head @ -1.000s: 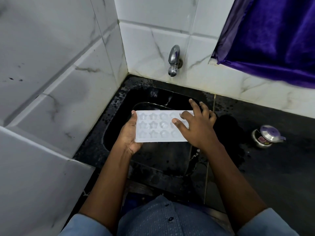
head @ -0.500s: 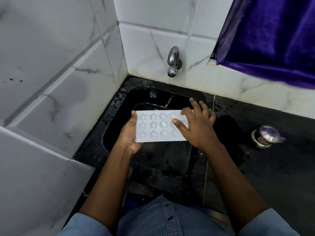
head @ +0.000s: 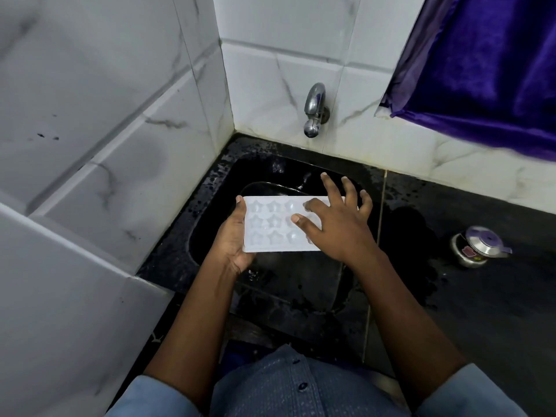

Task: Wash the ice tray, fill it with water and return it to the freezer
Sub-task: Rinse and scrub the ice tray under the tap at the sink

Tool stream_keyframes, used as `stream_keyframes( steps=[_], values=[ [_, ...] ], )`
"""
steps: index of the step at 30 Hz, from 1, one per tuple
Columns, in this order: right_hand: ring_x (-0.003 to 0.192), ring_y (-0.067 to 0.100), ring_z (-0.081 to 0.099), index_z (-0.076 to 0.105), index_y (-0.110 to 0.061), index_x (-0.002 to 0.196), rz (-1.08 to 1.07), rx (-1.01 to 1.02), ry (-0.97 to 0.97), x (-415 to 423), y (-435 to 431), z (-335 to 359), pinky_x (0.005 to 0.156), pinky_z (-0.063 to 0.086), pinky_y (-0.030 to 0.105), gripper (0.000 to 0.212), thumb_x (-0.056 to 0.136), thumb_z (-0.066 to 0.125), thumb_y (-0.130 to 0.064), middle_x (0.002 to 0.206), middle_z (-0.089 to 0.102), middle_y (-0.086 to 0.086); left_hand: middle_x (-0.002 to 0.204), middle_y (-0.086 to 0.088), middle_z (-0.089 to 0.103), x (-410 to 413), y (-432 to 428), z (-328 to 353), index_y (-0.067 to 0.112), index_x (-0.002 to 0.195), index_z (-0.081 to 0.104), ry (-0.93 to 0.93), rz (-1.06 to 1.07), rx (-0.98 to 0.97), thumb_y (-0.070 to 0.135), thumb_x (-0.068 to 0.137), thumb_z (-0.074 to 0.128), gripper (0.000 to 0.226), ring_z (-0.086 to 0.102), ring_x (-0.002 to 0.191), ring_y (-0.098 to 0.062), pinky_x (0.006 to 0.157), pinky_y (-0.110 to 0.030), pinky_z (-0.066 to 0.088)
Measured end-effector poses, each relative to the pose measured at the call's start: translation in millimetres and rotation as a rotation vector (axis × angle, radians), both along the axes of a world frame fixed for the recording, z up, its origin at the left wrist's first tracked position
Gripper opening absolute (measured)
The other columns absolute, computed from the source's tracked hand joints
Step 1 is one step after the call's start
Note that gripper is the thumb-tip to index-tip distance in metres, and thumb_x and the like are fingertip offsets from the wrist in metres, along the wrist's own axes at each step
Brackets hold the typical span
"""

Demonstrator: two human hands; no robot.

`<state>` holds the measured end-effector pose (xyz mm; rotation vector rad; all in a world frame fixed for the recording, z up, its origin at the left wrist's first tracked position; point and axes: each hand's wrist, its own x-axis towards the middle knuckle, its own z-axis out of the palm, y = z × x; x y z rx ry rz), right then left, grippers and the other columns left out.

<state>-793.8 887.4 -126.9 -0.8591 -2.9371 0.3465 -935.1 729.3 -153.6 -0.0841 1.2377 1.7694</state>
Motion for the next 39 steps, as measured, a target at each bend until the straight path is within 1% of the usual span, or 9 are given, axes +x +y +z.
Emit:
stream_keyframes(
  steps=[4,11,17,20,23,27,30,36,39],
  values=[
    [0.160,0.031,-0.008,0.064,-0.041,0.124,0.004,-0.007,0.001,-3.3,-3.4,1.7,0.122,-0.007,0.061,0.061,0.098,0.025,-0.081,0.176,0.000,-0.003,0.131,-0.020,0.073,0.3,-4.0,-0.9,0.010,0.135,0.066,0.002,-0.010,0.012,0.068,0.107,0.030,0.074,0.074,0.115,-0.035,0.085,-0.047,0.063],
    [0.160,0.029,-0.009,0.065,-0.041,0.122,0.001,-0.039,-0.011,-4.6,-8.4,2.3,0.122,-0.008,0.060,0.062,0.097,0.026,-0.081,0.176,0.003,-0.002,0.127,-0.019,0.075,2.1,-10.3,-0.3,0.008,0.135,0.066,0.001,0.000,-0.004,0.067,0.106,0.032,0.074,0.076,0.111,-0.035,0.080,-0.045,0.065],
    [0.160,0.028,-0.008,0.063,-0.042,0.127,0.008,-0.067,-0.020,-4.1,-10.9,1.2,0.122,-0.007,0.059,0.062,0.097,0.026,-0.082,0.176,0.007,-0.002,0.129,-0.019,0.074,-0.6,-13.1,-4.4,0.008,0.140,0.063,-0.010,0.019,-0.013,0.068,0.106,0.033,0.075,0.074,0.115,-0.036,0.087,-0.047,0.061],
    [0.160,0.029,-0.006,0.063,-0.040,0.126,0.013,-0.068,-0.021,-4.3,-13.1,0.3,0.122,-0.006,0.059,0.062,0.097,0.027,-0.081,0.176,0.007,-0.002,0.126,-0.019,0.075,1.4,-13.6,-5.0,0.009,0.135,0.066,-0.027,0.017,-0.014,0.067,0.107,0.031,0.073,0.076,0.110,-0.034,0.081,-0.044,0.064],
    [0.160,0.028,-0.007,0.062,-0.040,0.129,0.015,-0.084,-0.024,-3.4,-14.9,-1.0,0.123,-0.007,0.057,0.062,0.097,0.027,-0.081,0.176,0.007,-0.002,0.127,-0.019,0.075,0.8,-14.7,-5.0,0.009,0.132,0.067,-0.038,0.023,-0.009,0.066,0.107,0.031,0.072,0.077,0.108,-0.034,0.082,-0.046,0.062],
    [0.160,0.027,-0.005,0.059,-0.039,0.124,0.007,-0.085,0.028,-4.1,-14.3,-3.1,0.123,-0.003,0.057,0.055,0.097,0.032,-0.079,0.175,0.010,-0.001,0.127,-0.020,0.074,0.3,-15.2,-5.4,0.009,0.131,0.068,-0.028,0.024,-0.010,0.067,0.107,0.032,0.072,0.077,0.107,-0.034,0.080,-0.045,0.063],
    [0.160,0.031,-0.005,0.054,-0.039,0.128,0.041,-0.067,0.074,-7.5,-17.6,-2.1,0.122,0.000,0.058,0.051,0.098,0.036,-0.077,0.175,0.008,0.001,0.129,-0.021,0.073,0.6,-15.5,-5.6,0.008,0.133,0.067,-0.036,0.015,0.004,0.068,0.106,0.031,0.074,0.077,0.107,-0.035,0.078,-0.044,0.065],
    [0.160,0.031,-0.012,0.063,-0.042,0.128,0.094,-0.037,0.007,-19.3,-26.8,-0.7,0.123,-0.002,0.059,0.055,0.098,0.034,-0.077,0.176,0.003,-0.002,0.131,-0.022,0.072,4.4,-13.3,-4.2,0.006,0.136,0.065,-0.062,-0.039,0.059,0.068,0.107,0.029,0.078,0.075,0.113,-0.036,0.082,-0.046,0.065],
    [0.160,0.031,-0.012,0.064,-0.042,0.129,0.075,-0.029,-0.005,-21.2,-26.4,-0.2,0.123,-0.003,0.059,0.057,0.098,0.031,-0.078,0.176,0.003,-0.002,0.126,-0.021,0.075,4.1,-12.4,-1.9,0.007,0.132,0.066,-0.060,-0.048,0.062,0.067,0.107,0.028,0.076,0.077,0.108,-0.034,0.081,-0.045,0.066]
  ],
)
